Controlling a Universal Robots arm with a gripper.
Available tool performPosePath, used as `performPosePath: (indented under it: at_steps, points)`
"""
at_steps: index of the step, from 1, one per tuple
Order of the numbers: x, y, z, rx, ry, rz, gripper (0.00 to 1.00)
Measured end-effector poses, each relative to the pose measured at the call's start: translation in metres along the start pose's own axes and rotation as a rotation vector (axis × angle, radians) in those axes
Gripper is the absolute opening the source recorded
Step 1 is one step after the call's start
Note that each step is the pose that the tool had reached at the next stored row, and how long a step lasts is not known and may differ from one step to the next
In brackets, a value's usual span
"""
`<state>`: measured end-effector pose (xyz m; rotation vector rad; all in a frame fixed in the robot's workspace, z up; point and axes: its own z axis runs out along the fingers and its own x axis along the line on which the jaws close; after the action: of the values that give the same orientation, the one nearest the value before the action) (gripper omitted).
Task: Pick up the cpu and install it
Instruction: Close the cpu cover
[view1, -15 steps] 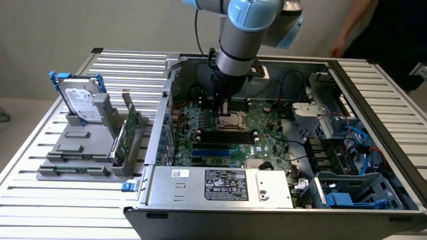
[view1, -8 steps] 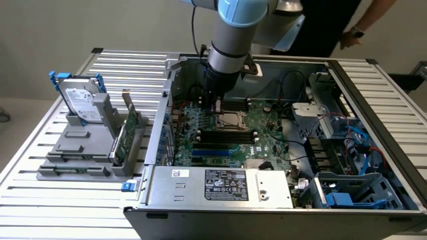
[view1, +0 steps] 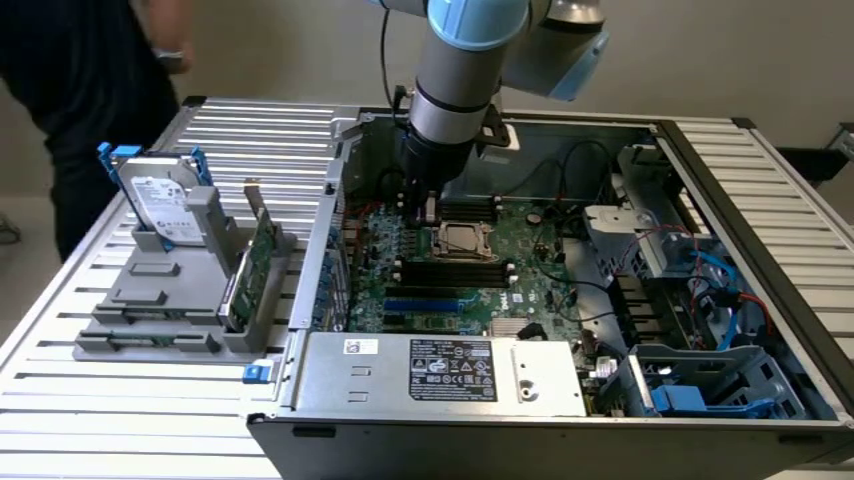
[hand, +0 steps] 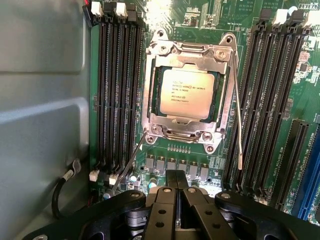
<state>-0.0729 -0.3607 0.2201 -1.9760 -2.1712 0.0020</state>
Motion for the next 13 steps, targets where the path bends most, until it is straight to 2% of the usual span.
performPosePath:
  at_steps: [11,12,13]
  points:
    - [0.0001,-0.0008,0.0,-0.0001,0.0001,0.001,0.11]
    - [0.0002,-0.0017,-0.0009,-0.0006,0.0022,0.004,0.11]
    - [0.0006,-0.0026,-0.0025,-0.0015,0.0071,0.007,0.11]
